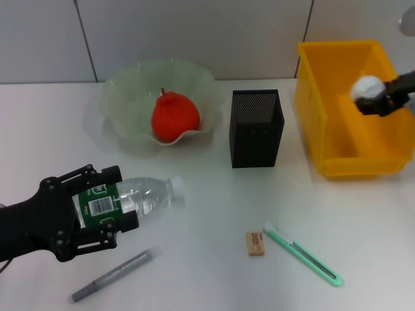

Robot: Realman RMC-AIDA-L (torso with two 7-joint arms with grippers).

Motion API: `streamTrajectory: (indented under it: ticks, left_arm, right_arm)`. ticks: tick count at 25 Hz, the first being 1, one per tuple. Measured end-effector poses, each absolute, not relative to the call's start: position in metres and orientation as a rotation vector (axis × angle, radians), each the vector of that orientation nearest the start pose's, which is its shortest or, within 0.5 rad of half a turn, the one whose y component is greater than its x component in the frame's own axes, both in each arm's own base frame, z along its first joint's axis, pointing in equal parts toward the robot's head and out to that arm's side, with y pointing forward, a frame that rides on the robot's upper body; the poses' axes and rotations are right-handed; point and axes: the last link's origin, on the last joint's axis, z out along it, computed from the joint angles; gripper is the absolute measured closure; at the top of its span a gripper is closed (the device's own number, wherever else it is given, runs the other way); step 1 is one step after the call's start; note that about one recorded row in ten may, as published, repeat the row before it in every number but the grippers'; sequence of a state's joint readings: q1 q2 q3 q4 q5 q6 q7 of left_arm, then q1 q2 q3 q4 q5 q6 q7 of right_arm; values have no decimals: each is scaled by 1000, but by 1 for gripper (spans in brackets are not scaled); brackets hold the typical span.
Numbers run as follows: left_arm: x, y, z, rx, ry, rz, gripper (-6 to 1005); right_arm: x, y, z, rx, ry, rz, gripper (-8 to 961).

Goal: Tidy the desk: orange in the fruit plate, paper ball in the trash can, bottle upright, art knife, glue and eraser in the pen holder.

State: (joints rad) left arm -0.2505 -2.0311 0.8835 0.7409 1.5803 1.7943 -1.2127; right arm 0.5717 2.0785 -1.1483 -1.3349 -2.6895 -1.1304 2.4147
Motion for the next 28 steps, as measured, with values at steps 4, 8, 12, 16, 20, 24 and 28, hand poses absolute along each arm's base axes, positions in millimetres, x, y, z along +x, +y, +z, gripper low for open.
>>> streamTrajectory:
  ticks: [4,8,12,16,20,24,28]
  left_arm:
    - [-278,257,38,-2629,-393,-1061,162]
    - [-280,256,39,-2621,-399,-1059,162]
    - [-281,257,42,-2605,-397,-1058,163]
    - [-281,256,42,-2604,-392,-1062,164]
    - [-282,256,44,-2607,-389,-1057,165]
    - [-282,256,45,-2609,-388,-1053,166]
    - [-281,259,49,-2616,-377,-1034,166]
  right_arm:
    - [209,422,62,-2202,729,-155,347]
    - [209,424,61,-2204,728,-155,316]
    - [203,420,67,-2206,726,-152,230]
    - [194,409,71,-2251,764,-179,126]
    - [171,383,87,-2331,806,-243,126]
    - [161,366,94,-2379,822,-280,126]
    - [168,340,91,-2558,828,-211,127]
